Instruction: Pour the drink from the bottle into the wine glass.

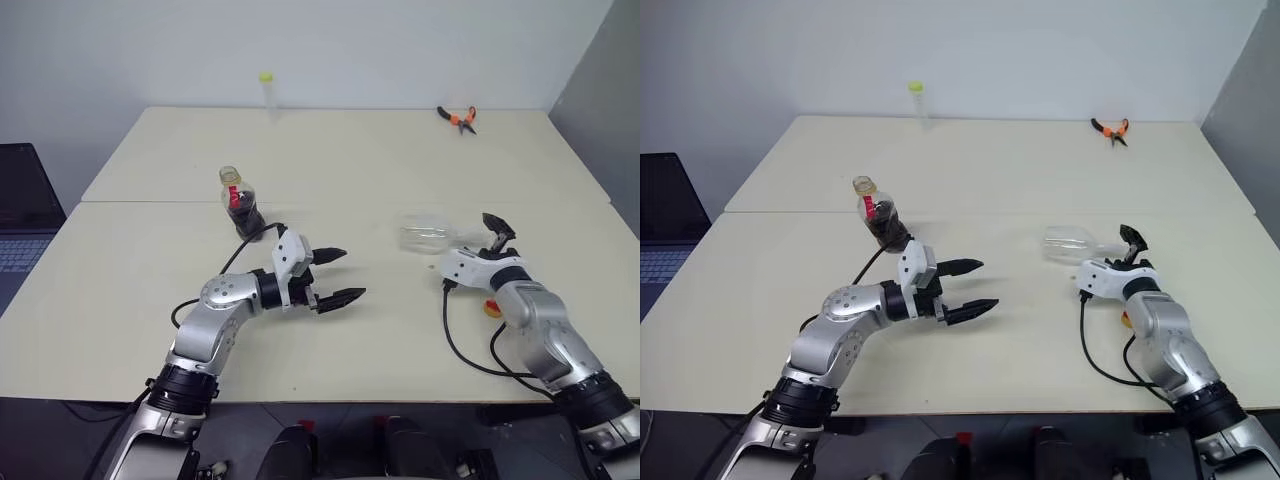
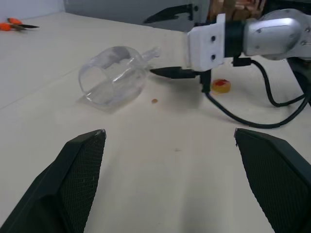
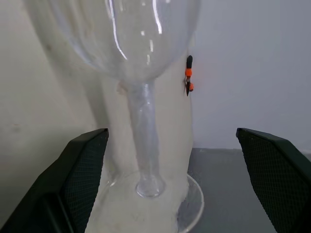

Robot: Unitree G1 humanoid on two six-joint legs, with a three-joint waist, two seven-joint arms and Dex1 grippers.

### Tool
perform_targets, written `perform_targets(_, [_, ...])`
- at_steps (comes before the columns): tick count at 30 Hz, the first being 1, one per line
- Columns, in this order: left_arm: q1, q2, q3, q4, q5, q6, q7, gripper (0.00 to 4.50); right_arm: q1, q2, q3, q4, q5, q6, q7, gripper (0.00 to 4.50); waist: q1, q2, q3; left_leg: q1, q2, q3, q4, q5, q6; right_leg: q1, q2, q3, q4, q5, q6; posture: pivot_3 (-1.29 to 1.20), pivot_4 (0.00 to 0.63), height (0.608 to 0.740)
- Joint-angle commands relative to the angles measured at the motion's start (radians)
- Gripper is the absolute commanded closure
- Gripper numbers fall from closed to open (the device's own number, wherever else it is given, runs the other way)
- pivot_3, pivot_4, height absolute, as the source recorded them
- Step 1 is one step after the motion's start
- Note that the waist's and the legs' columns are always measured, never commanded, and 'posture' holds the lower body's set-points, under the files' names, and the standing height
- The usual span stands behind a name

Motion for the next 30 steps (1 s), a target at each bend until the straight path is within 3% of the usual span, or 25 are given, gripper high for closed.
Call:
perform_targets(1, [-0.025,-0.015,-0.003,-0.015,-0.005,-0.017,-0.008,0.03,-0.048,0.014,0.022,0.095,-0.058,-0.030,-0.052,0.00,0.000,0.000,0.000,0.000,0.000,0.000,0.000,0.000,0.000,0.000,0.000,0.000,0.000,0.000,0.000,0.00,0.150,0.740])
perform_targets(6, [-0.034,-0.032,-0.009,-0.015,0.003,-0.015,-0.006,0.03,-0.107,0.050,0.034,0.247,-0.087,-0.050,-0.128,0.00,-0.001,-0.001,0.000,0.001,0.000,0.000,0.000,0.000,0.000,0.000,0.000,0.000,0.000,0.000,0.000,0.00,0.150,0.740])
perform_targets(9, [-0.035,-0.039,-0.011,-0.021,0.006,-0.011,-0.003,0.00,-0.121,0.070,0.022,0.284,-0.084,-0.041,-0.154,0.59,-0.001,-0.001,-0.001,0.001,0.000,0.001,0.000,0.000,0.000,0.001,0.000,0.001,0.000,0.000,0.000,0.00,0.150,0.740])
perform_targets(18, [-0.020,-0.045,-0.003,-0.047,-0.002,0.012,0.020,0.00,-0.092,0.095,-0.048,0.237,-0.038,-0.009,-0.149,3.82,-0.001,-0.001,-0.001,0.001,0.000,0.001,0.000,0.000,0.000,0.001,0.000,0.001,0.000,0.000,0.000,0.00,0.150,0.740])
perform_targets(20, [-0.014,-0.046,0.004,-0.055,-0.007,0.021,0.034,0.00,-0.086,0.094,-0.064,0.203,-0.029,-0.004,-0.141,4.34,-0.001,-0.001,-0.001,0.001,0.000,0.000,0.001,0.000,0.000,0.001,0.000,0.001,0.000,0.000,0.000,0.00,0.150,0.740])
perform_targets(26, [0.026,-0.025,0.069,-0.086,-0.032,0.042,0.081,0.00,-0.032,0.093,-0.131,0.025,0.036,-0.006,-0.072,4.34,-0.001,-0.001,-0.001,0.000,0.000,0.001,0.000,0.000,0.000,0.000,0.000,0.001,0.000,0.000,0.000,0.00,0.150,0.740])
perform_targets(30, [0.073,0.028,0.142,-0.107,-0.071,0.057,0.069,0.00,-0.014,0.165,-0.193,-0.100,0.221,-0.064,0.009,4.34,-0.005,0.000,0.000,0.000,0.001,0.000,0.000,0.000,0.000,-0.001,0.000,0.001,0.000,0.000,0.000,0.00,0.150,0.740])
